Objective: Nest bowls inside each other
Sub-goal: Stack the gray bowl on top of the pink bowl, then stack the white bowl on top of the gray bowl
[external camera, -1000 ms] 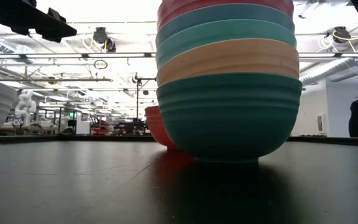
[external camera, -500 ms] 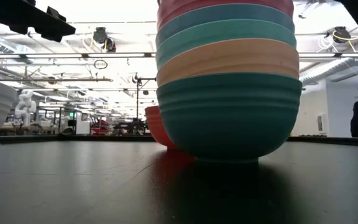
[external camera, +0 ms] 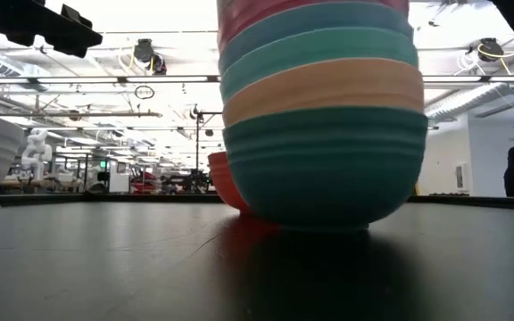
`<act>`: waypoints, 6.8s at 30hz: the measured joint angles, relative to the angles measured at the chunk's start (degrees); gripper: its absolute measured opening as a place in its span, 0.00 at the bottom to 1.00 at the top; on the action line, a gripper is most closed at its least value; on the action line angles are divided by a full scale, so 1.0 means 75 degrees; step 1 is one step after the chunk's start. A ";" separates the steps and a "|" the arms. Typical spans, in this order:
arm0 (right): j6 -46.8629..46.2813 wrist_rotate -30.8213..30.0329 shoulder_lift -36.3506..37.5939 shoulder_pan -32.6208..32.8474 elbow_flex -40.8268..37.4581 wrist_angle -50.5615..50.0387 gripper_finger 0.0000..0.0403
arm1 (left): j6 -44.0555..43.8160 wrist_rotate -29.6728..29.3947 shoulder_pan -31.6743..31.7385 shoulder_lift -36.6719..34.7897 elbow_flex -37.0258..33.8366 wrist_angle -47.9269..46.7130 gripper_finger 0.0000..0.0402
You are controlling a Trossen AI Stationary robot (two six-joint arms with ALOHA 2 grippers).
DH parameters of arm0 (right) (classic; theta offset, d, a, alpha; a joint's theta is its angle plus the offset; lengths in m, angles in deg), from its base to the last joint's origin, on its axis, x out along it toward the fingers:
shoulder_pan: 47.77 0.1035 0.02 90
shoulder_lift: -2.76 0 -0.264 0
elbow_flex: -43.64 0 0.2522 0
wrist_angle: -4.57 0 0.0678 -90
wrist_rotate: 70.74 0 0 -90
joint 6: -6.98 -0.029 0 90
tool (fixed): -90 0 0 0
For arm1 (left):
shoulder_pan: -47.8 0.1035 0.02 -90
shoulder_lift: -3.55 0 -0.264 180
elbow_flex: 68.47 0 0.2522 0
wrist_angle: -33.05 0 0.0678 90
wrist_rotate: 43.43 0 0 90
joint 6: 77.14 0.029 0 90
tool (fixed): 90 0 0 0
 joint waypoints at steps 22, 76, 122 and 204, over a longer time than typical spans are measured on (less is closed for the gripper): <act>-0.0151 0.0386 -0.0015 -0.0003 0.0000 -0.0336 0.01 | -0.0006 -0.0063 -0.0109 0.0000 0.0000 -0.0019 0.54; -0.0491 -0.0474 0.3594 -0.0871 -0.0003 0.0735 0.34 | -0.0015 -0.0068 -0.0109 0.0000 0.0000 -0.0047 0.54; 0.0995 0.0708 1.1233 -0.3934 -1.0584 0.7928 0.34 | -0.0355 -0.1995 0.0069 0.0000 0.0514 -0.0458 0.54; 0.0584 0.0336 1.1333 -0.2349 -1.1427 0.8582 0.34 | -0.7663 0.2510 -0.1156 0.2626 0.1157 -0.3842 0.57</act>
